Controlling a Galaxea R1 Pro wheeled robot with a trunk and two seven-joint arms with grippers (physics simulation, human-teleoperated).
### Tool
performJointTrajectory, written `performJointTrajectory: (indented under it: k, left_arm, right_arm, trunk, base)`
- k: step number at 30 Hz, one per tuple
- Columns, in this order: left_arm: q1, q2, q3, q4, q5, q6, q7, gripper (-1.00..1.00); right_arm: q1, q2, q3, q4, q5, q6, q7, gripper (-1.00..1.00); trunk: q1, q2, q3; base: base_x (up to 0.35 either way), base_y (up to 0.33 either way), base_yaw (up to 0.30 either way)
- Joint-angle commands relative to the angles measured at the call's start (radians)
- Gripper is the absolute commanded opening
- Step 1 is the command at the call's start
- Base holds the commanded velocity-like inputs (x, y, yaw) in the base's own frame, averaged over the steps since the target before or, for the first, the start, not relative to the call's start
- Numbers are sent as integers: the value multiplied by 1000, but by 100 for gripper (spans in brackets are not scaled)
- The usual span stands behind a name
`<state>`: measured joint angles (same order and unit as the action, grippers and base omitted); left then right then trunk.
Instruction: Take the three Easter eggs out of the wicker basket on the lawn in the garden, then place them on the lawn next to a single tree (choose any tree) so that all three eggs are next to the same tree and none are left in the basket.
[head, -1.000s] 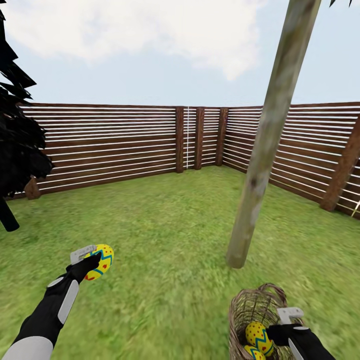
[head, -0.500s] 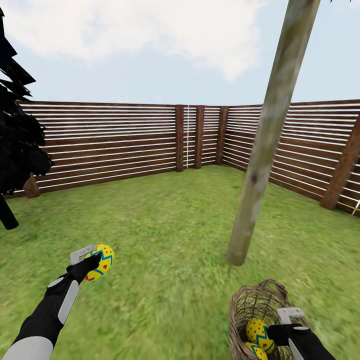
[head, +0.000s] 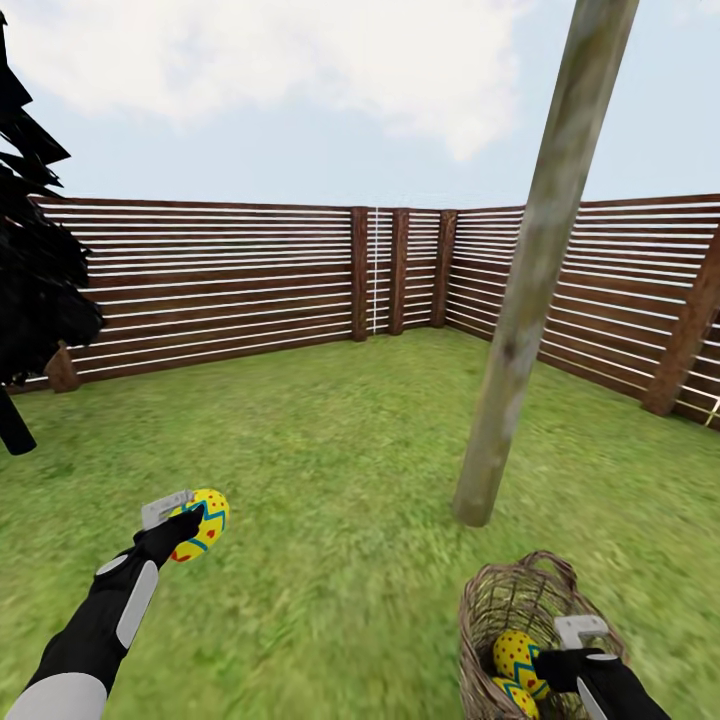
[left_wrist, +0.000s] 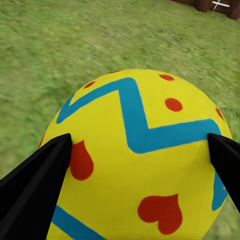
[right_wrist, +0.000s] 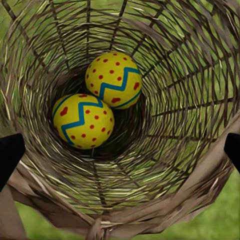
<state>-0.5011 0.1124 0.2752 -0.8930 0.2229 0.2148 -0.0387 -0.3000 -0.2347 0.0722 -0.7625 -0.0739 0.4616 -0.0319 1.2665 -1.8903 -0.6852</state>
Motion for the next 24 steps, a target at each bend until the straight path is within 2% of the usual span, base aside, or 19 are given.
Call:
performJointTrajectory:
  k: [1, 5, 6, 9, 10, 13, 22, 24]
  left_arm:
    - [-1, 0, 2, -1, 9, 7, -4, -100]
    - [-1, 0, 2, -2, 7, 8, -9, -100]
    - [-1, 1, 2, -4, 7, 7, -25, -100]
    - [0, 3, 3, 8, 4, 7, -139, -100]
    - [1, 6, 4, 32, 3, 7, -152, -100]
    - [1, 10, 5, 74, 4, 6, -164, -100]
    - [1, 9, 7, 80, 5, 6, -165, -100]
    - [1, 9, 7, 81, 4, -14, -165, -100]
  right_arm:
    - [0, -1, 4, -1, -7, 5, -3, 100]
    - [0, -1, 3, 0, -7, 5, -3, 100]
    - [-1, -1, 3, 0, -7, 5, -3, 100]
    - [0, -1, 3, 1, -7, 4, -3, 100]
    - [-1, -1, 3, 1, -7, 4, -3, 100]
    - [0, -1, 3, 2, -7, 4, -3, 100]
    - [0, 1, 4, 3, -6, 3, -3, 100]
    - [-1, 1, 5, 3, -6, 3, -3, 100]
  trunk:
    - [4, -8, -4]
    - [19, -36, -17]
    - [19, -36, -17]
    - [19, -36, -17]
    - [19, -36, -17]
    - [19, -36, -17]
    - [19, -36, -17]
    - [19, -36, -17]
  base:
    - [0, 0, 0]
    - [0, 0, 0]
    - [0, 0, 0]
    - [0, 0, 0]
    - [48, -20, 0]
    - [235, -108, 0]
    - [95, -12, 0]
    - [284, 130, 0]
